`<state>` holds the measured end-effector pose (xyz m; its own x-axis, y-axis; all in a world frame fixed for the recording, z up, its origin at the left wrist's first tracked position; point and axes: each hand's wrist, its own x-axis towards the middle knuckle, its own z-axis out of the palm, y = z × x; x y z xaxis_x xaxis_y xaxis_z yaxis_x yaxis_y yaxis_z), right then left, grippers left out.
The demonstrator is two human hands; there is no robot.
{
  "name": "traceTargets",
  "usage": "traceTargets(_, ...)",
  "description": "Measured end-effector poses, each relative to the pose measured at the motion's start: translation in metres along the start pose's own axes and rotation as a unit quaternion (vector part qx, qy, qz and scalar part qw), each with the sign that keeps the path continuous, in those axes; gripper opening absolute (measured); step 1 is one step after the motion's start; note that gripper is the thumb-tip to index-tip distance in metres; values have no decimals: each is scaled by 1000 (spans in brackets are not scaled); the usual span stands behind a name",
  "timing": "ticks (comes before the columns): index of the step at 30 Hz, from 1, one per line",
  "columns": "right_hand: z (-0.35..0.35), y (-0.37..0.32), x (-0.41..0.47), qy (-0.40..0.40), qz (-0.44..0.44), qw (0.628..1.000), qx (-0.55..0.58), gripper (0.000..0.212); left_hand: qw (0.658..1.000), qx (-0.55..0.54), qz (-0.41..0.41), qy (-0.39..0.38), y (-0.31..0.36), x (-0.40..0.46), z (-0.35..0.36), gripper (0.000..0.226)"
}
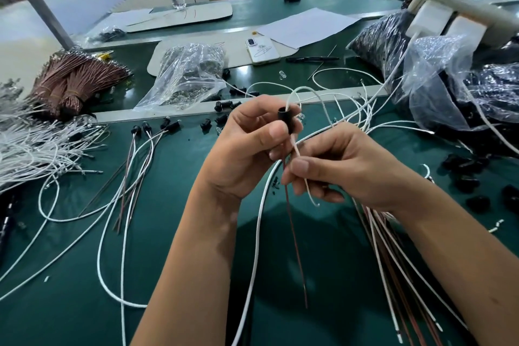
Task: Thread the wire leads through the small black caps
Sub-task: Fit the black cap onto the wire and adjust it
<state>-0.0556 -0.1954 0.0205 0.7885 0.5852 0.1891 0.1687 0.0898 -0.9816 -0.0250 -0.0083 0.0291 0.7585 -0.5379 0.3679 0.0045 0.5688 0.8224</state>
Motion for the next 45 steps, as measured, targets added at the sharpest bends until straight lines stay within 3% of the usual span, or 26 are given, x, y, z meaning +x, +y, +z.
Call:
traceTargets(5, 1, 1, 0, -51, 48, 997, -38, 19, 998, -56, -5, 24, -3, 0, -1, 31)
traceTargets(8, -2, 4, 0, -75, 56, 994, -47, 23, 992, -121, -9, -15, -3, -1, 1, 28)
traceTargets(11, -11, 6, 2, 2, 78, 995, -66, 40, 969, -242, -27, -49, 1, 0, 1, 24)
traceTargets(13, -20, 6, 3, 111, 116, 982, -97, 46, 972, -230, -35, -19, 3, 2, 0, 25)
traceTargets(16, -31, 6, 2, 305, 81, 913, -259, 38, 986, -103, -46, 125, -1, 6, 1, 21)
traceTargets(19, -34, 4, 0, 452, 12, 770, -450, 33, 965, -13, -63, 254, -8, 9, 1, 5)
traceTargets(21, -35, 3, -2, 481, 40, 714, -507, 23, 955, 6, -66, 288, -10, 11, 1, 9)
traceTargets(23, -40, 6, -3, 467, 117, 701, -526, 21, 948, -21, -53, 314, -9, 11, -1, 21)
traceTargets(26, -49, 8, -4, 472, 174, 712, -490, 29, 944, -108, -17, 310, -6, 10, -5, 24)
traceTargets(28, -48, 6, -3, 502, 113, 731, -449, 20, 950, -129, -5, 284, -6, 9, -5, 20)
traceTargets(30, -38, 2, 0, 454, 16, 808, -376, 17, 960, -89, -14, 264, -10, 10, 1, 13)
traceTargets(32, -20, -1, 4, 334, -32, 904, -266, 29, 965, -43, -30, 259, -16, 13, 10, 12)
traceTargets(33, -12, -1, 5, 284, -41, 929, -234, 30, 963, -23, -37, 265, -18, 14, 13, 13)
traceTargets(36, -5, 4, 9, 235, -45, 948, -209, 18, 956, 19, -46, 290, -21, 15, 13, 17)
traceTargets(40, -12, 4, 5, 205, -3, 971, -126, 20, 954, 2, -35, 299, -19, 16, 11, 21)
traceTargets(42, -15, 2, 3, 127, 38, 985, -115, 13, 947, -41, -19, 317, -17, 17, 11, 21)
traceTargets(45, -14, 0, -4, -67, 141, 978, -136, 12, 933, -74, -3, 353, -12, 17, 5, 22)
